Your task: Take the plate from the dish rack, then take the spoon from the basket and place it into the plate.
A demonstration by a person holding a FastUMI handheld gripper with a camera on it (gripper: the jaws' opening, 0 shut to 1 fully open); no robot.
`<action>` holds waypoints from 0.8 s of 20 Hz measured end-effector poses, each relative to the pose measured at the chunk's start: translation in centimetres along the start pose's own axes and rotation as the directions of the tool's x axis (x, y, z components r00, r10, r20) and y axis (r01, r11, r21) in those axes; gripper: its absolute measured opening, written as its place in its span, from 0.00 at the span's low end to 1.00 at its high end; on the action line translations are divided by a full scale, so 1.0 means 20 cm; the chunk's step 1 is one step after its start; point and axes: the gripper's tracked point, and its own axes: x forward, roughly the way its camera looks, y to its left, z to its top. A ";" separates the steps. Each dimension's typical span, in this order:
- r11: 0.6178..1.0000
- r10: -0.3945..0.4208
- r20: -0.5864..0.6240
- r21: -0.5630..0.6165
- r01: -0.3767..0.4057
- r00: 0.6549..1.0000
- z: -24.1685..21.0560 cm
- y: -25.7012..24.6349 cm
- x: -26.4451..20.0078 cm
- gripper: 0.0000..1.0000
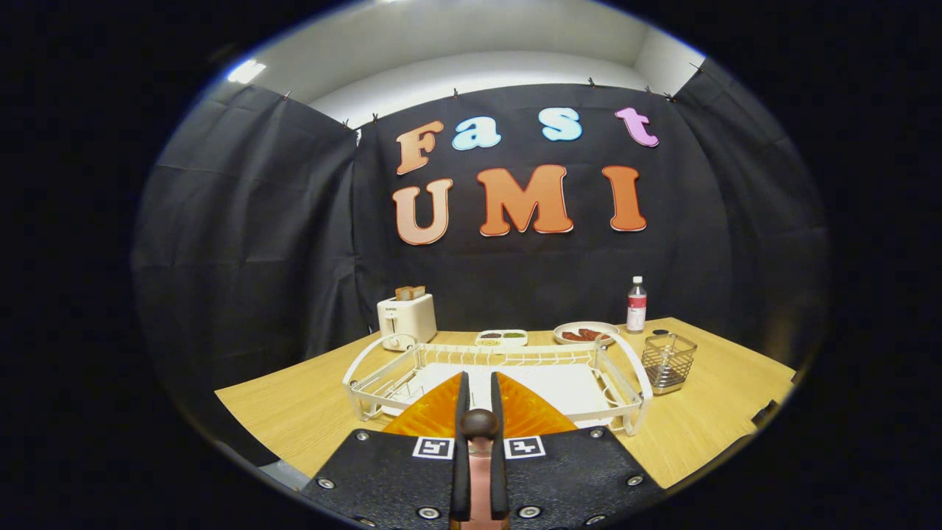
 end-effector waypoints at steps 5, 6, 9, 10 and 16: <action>1.000 0.017 -0.031 0.012 -0.016 0.999 -0.15 0.08 0.08 0.10; 1.000 0.014 -0.040 0.007 -0.014 0.999 -0.14 0.07 0.07 0.11; 1.000 0.011 -0.044 0.011 -0.011 0.999 -0.15 0.07 0.08 0.10; 1.000 0.010 -0.053 0.017 -0.009 0.999 -0.17 0.07 0.09 0.10; 0.998 -0.002 -0.168 0.060 0.012 0.986 -0.29 0.03 0.10 0.31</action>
